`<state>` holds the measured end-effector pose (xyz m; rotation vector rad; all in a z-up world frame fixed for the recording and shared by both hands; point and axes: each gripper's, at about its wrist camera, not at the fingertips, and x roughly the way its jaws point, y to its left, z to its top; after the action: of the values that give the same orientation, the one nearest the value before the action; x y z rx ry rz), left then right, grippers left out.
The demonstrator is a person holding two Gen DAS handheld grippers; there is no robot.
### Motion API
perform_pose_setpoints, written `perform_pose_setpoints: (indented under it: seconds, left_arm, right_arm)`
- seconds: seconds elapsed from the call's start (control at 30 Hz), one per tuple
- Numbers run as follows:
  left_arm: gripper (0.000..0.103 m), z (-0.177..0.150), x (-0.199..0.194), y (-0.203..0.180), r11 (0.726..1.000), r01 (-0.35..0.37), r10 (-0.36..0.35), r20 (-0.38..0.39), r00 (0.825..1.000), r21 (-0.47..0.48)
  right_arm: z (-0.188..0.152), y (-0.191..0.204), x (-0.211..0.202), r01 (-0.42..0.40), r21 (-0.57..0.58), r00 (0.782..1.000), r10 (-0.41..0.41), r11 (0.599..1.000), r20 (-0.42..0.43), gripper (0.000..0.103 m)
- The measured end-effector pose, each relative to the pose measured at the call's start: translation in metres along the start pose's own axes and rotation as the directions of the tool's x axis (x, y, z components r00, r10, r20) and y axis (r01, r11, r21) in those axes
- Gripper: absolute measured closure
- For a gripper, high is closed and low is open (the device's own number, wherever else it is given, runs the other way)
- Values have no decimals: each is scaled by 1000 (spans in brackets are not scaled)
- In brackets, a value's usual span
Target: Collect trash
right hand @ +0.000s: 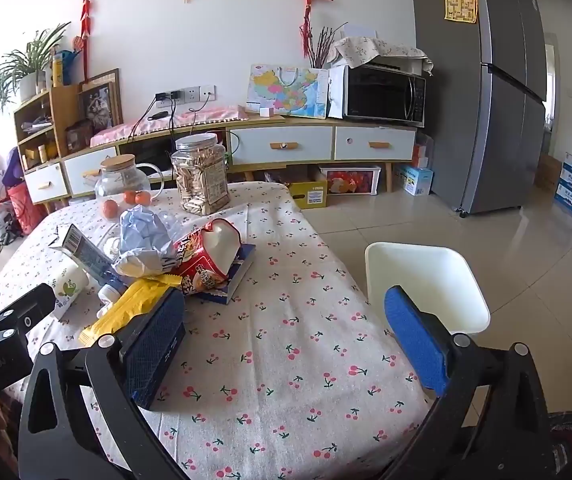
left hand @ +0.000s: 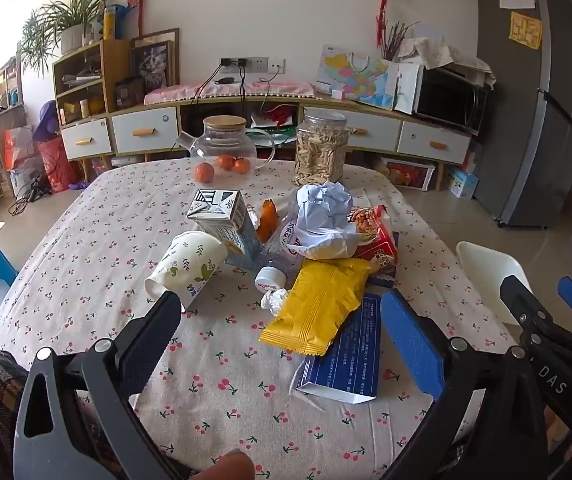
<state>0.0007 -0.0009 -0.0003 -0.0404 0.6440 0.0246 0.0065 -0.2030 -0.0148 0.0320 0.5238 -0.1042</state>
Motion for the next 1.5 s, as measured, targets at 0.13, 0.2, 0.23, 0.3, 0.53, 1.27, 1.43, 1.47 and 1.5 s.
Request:
perform_pose_setpoints:
  seconds: [0.13, 0.2, 0.23, 0.3, 0.53, 1.27, 1.43, 1.47, 1.5]
  left_arm:
    - [6, 0, 0, 0, 1000, 4, -4, 7, 1000, -8]
    - [6, 1, 1, 0, 1000, 5, -5, 4, 1000, -10]
    - [6, 1, 1, 0, 1000, 5, -5, 4, 1000, -13]
    - [6, -1, 1, 3, 1000, 4, -4, 8, 1000, -10]
    - [6, -2, 1, 4, 1000, 6, -6, 8, 1000, -10]
    - [6, -7, 8, 9, 1000, 2, -2, -1, 1000, -16]
    - [6, -8, 11, 11, 1000, -1, 0, -3, 1000, -18]
    - [6, -9, 12, 11, 1000, -1, 1, -3, 1000, -19]
    - [6, -8, 12, 10, 1000, -1, 1, -4, 1000, -18]
  right_arm:
    - [0, 0, 1, 3, 8, 1000, -3, 1000, 3, 7]
    - [-1, 0, 1, 3, 14, 1000, -4, 1000, 4, 7]
    - [-1, 0, 0, 4, 17, 1000, -4, 1000, 4, 7]
    - [-1, -1, -4, 6, 21, 1000, -6, 1000, 7, 7]
    - [-3, 3, 3, -5, 5, 1000, 5, 1000, -12, 7]
    - [-5, 4, 6, -10, 4, 1000, 10, 1000, -23, 7]
    - [-4, 4, 7, -9, 4, 1000, 10, 1000, -24, 7]
    - [-4, 4, 6, -10, 4, 1000, 10, 1000, -24, 7]
    - [-4, 3, 7, -10, 4, 1000, 10, 1000, -25, 7]
